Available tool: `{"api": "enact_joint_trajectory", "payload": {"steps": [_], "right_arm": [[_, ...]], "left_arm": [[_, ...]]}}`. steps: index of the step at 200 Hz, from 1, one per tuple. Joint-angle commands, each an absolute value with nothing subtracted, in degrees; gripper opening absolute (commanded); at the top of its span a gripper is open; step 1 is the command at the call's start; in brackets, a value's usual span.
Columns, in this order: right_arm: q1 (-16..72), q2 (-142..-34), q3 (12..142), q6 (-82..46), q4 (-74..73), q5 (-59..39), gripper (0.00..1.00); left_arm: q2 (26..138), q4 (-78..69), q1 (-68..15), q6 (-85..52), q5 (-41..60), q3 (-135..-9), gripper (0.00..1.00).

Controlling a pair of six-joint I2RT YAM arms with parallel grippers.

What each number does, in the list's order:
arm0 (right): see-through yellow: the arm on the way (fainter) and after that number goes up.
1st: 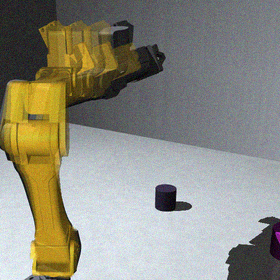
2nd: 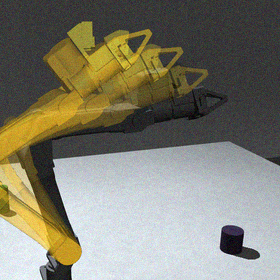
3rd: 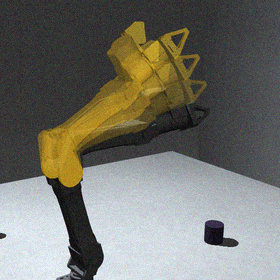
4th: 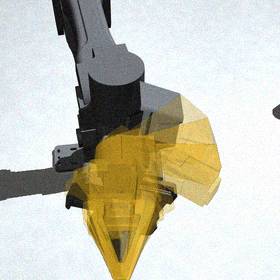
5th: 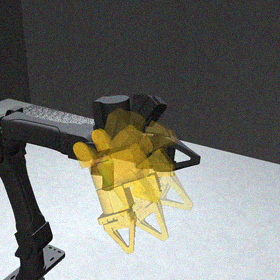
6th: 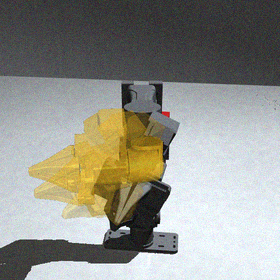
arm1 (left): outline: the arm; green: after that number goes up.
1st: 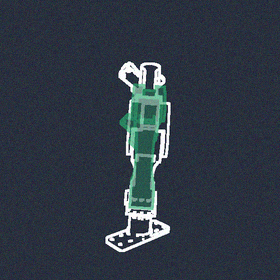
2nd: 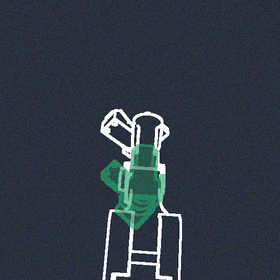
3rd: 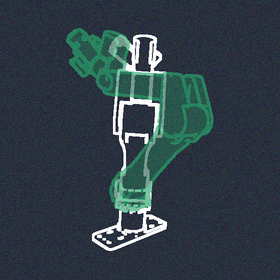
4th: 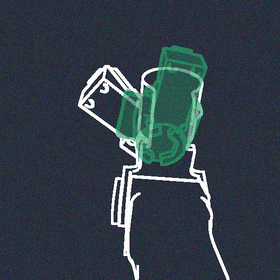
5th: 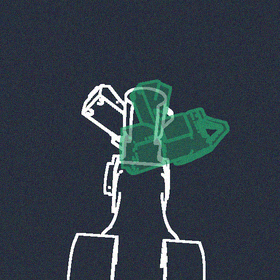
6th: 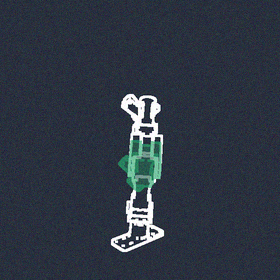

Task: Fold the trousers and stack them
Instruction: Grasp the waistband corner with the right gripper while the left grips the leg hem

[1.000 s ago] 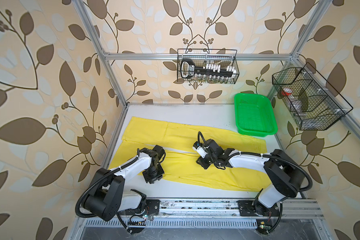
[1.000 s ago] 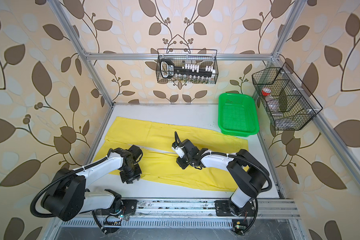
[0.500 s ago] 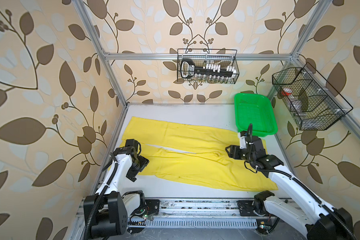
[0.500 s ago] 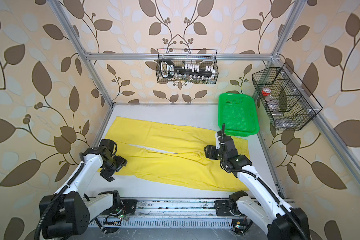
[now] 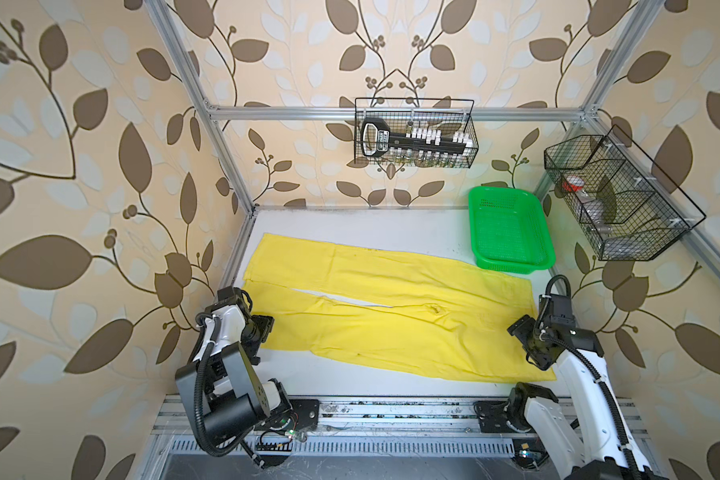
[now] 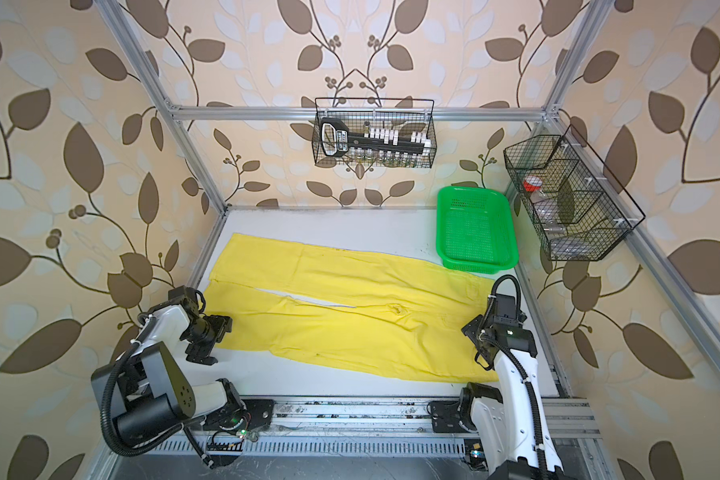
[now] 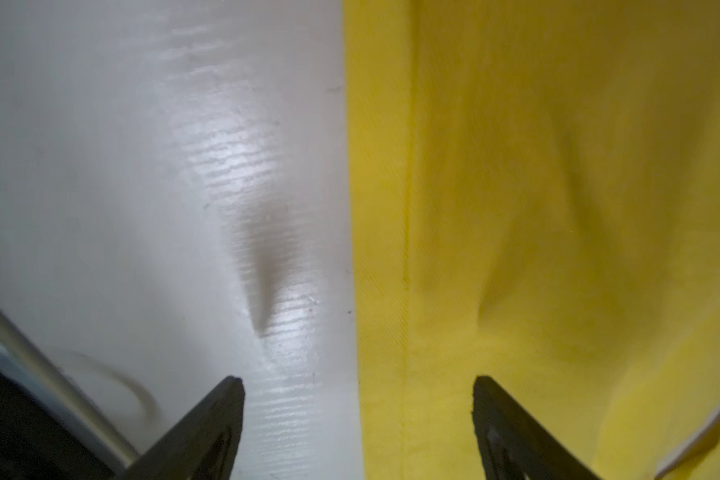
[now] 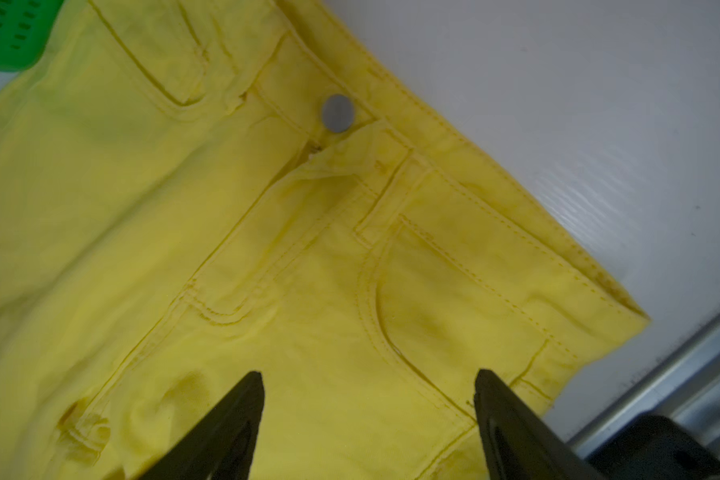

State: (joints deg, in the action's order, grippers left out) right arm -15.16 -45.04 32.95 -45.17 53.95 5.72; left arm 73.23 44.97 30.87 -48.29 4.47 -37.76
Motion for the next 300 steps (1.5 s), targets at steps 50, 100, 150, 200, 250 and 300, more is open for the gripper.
{"api": "enact_joint_trajectory", "payload": {"steps": [50, 100, 150, 200, 250, 300], "right_arm": [[-19.5, -45.3, 21.7, -59.3, 51.2, 4.2, 0.80], [-20.8, -47.9, 18.5, -65.4, 45.0, 2.8, 0.76], [-21.2, -45.7, 17.7, -64.2, 41.1, 3.6, 0.34], [-21.4, -44.5, 22.8, -61.4, 43.9, 7.1, 0.04], [-21.4, -45.2, 24.9, -59.6, 44.0, 8.6, 0.01], [-21.4, -46.4, 26.9, -58.2, 43.5, 9.4, 0.00]], "left_arm": [[76.9, 39.8, 31.7, -48.3, 7.9, -36.2, 0.87], [77.8, 38.9, 31.6, -47.6, 7.7, -35.4, 0.87], [79.6, 35.6, 31.6, -48.0, 8.8, -34.6, 0.82], [80.1, 34.2, 31.7, -48.7, 9.5, -33.1, 0.70], [79.4, 33.7, 31.7, -48.8, 5.7, -32.9, 0.69], [80.0, 30.0, 32.2, -48.3, 1.5, -35.8, 0.76]]}}
